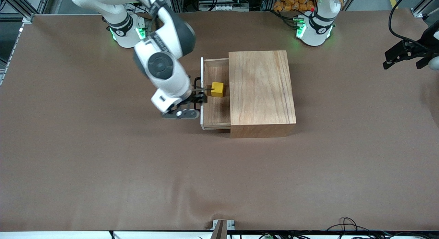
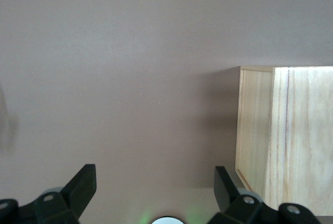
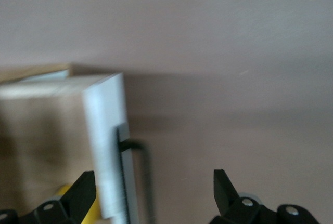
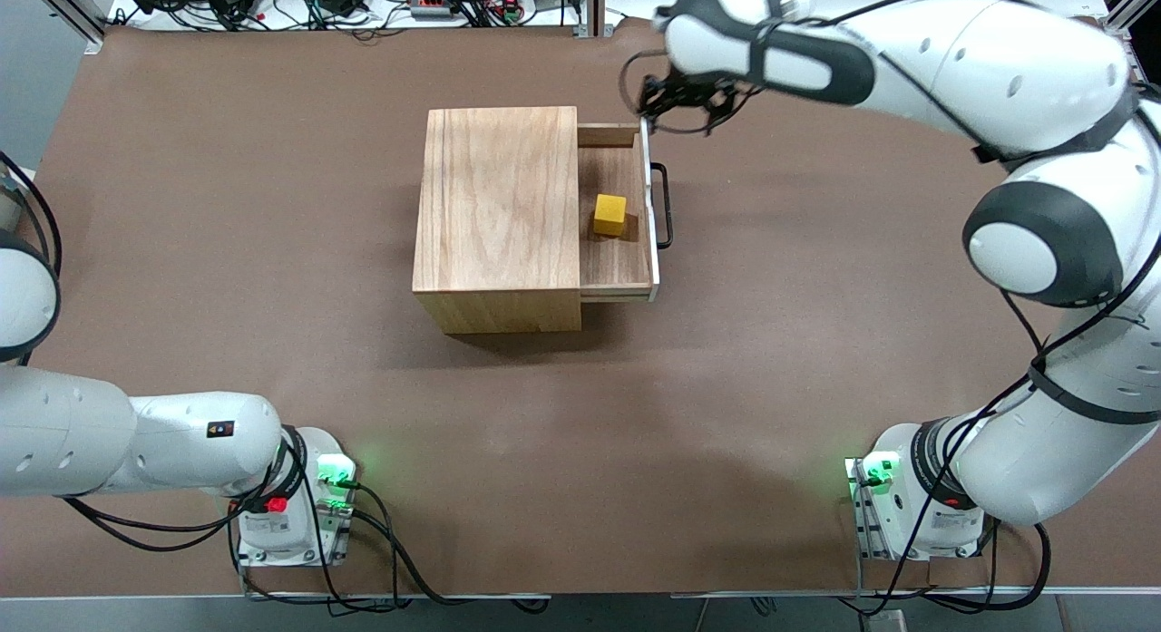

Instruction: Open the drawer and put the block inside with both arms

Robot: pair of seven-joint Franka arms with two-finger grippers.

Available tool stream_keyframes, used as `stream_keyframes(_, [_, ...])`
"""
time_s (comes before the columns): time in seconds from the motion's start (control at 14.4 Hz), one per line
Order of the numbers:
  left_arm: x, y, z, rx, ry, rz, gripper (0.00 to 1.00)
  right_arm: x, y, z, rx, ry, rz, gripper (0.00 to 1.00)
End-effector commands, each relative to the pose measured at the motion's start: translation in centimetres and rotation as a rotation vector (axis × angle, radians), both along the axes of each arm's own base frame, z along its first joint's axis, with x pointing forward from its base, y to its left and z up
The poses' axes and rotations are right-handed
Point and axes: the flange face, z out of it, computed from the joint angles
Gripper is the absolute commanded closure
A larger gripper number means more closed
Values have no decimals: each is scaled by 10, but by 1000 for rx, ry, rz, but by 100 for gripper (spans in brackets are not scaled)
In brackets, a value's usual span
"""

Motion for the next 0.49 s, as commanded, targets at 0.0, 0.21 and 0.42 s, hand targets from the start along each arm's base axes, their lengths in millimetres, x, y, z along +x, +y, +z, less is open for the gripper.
stream_keyframes(0.0, [-5,-1,4,-8,-16,13,0,22,-79,34,-7,-4,-53,0])
stream_keyframes(0.21, [-5,-2,4,-8,-19,12,0,36,-162,57,4,-22,-86,0])
stream_keyframes(0.42, [-4,-2,4,-7,-22,12,0,22,-222,99,11,-46,-74,0])
